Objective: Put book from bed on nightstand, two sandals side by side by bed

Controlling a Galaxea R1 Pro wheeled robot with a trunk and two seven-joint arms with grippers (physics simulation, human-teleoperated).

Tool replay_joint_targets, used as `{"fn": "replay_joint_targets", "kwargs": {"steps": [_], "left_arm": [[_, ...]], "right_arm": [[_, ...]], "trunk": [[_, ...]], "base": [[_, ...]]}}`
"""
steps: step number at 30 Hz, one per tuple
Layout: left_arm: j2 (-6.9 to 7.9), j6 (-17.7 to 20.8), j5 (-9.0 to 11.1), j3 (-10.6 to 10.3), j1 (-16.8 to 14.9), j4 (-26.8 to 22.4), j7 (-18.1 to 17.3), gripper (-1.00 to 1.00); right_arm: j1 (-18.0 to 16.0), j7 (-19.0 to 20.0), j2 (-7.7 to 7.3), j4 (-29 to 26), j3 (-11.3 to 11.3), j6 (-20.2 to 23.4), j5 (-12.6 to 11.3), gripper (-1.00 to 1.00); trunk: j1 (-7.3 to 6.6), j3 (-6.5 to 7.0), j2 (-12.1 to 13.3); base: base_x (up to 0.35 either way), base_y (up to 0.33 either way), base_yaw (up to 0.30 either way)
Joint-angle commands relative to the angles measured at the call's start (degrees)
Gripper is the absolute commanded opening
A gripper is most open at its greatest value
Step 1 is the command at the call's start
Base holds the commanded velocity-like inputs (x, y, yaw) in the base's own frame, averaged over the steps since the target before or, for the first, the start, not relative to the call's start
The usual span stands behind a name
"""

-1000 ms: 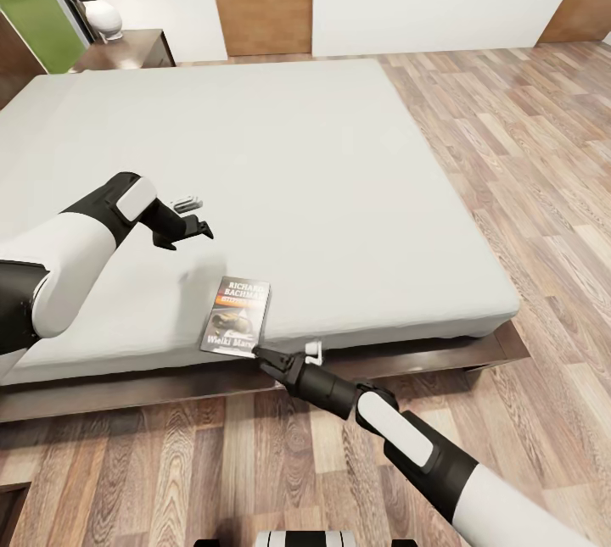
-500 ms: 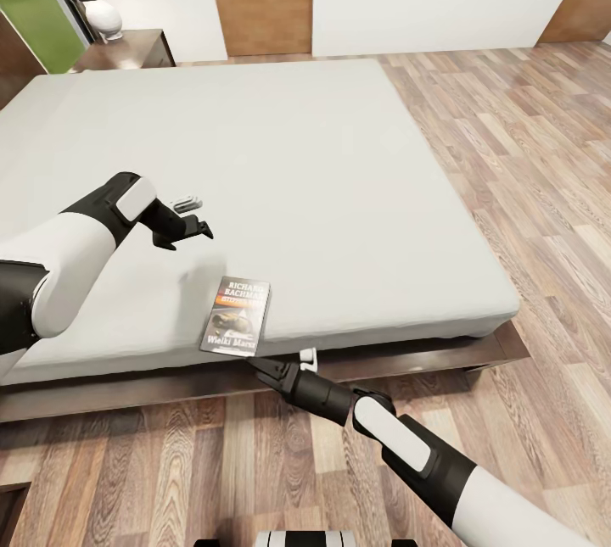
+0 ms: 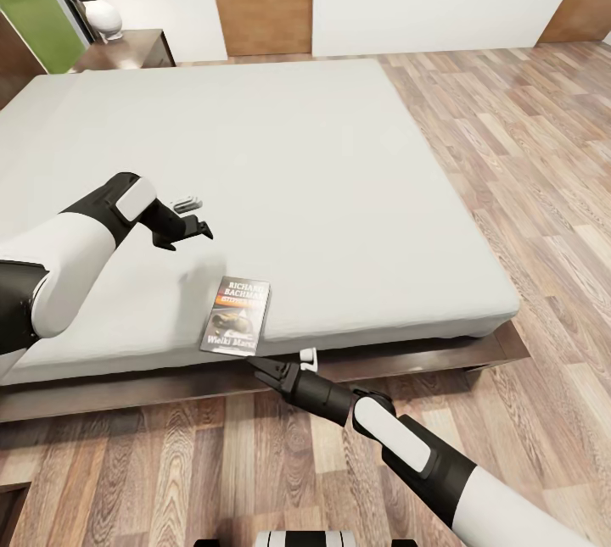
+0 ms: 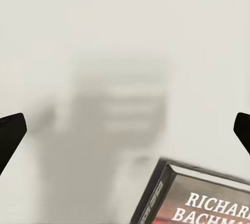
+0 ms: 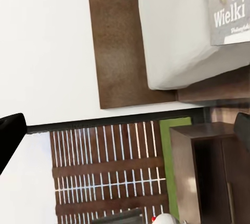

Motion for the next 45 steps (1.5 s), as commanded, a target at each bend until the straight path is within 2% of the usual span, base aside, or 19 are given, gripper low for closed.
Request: {"fn": "replay_joint_targets", "kwargs": {"steps": [1, 25, 27, 28, 34, 45], "left_arm": [[0.02, 0.2, 0.6, -0.2, 0.0, -0.1, 0.5, 1.0], [0.2, 0.2, 0.6, -0.2, 0.0, 0.0, 0.5, 1.0], [0.52, 0.2, 0.6, -0.2, 0.0, 0.0, 0.5, 1.0], [0.83, 0.2, 0.7, -0.2, 0.0, 0.0, 0.5, 1.0], [1.01, 0.2, 0.7, -0.2, 0.0, 0.0, 0.5, 1.0], [1.14, 0.2, 0.7, -0.2, 0.0, 0.0, 0.4, 1.0]], "right_arm": [[-0.1, 0.0, -0.04, 0.0, 0.1, 0.2, -0.6, 1.0], [-0.1, 1.7, -0.05, 0.4, 0.0, 0.2, -0.8, 1.0], [-0.1, 1.6, -0.05, 0.5, 0.0, -0.2, -0.9, 1.0], [-0.1, 1.5, -0.05, 0.6, -0.1, -2.2, -0.9, 1.0], [-0.1, 1.4, -0.05, 1.1, -0.1, -4.6, -0.8, 1.0], [-0.1, 1.3, -0.05, 1.6, -0.1, -5.6, -0.8, 1.0]], "trunk": [[0.0, -0.03, 0.0], [0.0, -0.03, 0.0], [0.0, -0.03, 0.0], [0.0, -0.03, 0.0], [0.0, -0.03, 0.0], [0.0, -0.03, 0.0]], "base": [[0.0, 0.0, 0.0], [0.0, 0.0, 0.0], [0.0, 0.0, 0.0], [0.0, 0.0, 0.0], [0.0, 0.0, 0.0], [0.0, 0.0, 0.0]]}}
